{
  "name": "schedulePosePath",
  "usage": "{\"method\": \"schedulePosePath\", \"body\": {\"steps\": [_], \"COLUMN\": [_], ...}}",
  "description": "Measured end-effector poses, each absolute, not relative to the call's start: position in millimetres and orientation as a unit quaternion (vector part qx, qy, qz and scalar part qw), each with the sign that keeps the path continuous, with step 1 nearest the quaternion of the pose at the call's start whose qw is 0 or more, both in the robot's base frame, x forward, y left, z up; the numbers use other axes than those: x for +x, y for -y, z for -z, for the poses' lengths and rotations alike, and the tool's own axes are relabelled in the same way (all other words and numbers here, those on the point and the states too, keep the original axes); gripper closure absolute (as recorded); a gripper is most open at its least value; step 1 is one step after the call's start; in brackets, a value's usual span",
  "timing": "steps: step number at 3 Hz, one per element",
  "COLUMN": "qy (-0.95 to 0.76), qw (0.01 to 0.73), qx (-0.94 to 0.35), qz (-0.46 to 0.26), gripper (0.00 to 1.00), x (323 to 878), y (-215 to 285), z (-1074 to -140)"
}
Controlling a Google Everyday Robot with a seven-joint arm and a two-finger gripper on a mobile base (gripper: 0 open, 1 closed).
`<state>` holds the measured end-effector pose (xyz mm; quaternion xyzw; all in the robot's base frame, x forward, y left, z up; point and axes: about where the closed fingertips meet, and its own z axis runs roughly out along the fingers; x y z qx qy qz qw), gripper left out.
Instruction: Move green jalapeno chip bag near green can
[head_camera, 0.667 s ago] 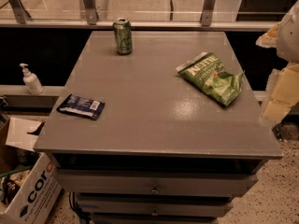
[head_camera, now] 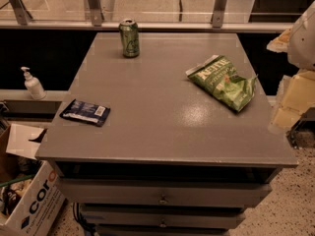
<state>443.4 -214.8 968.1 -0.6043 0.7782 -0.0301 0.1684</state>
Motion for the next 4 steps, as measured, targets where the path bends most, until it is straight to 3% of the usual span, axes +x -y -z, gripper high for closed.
{"method": "schedulePosePath", "body": {"steps": [4], "qy": [-0.783], "qw": [0.262], "qx": [-0.564], "qz": [-0.015], "gripper": [0.0], "x": [566], "y": [223], "z": [-900]}}
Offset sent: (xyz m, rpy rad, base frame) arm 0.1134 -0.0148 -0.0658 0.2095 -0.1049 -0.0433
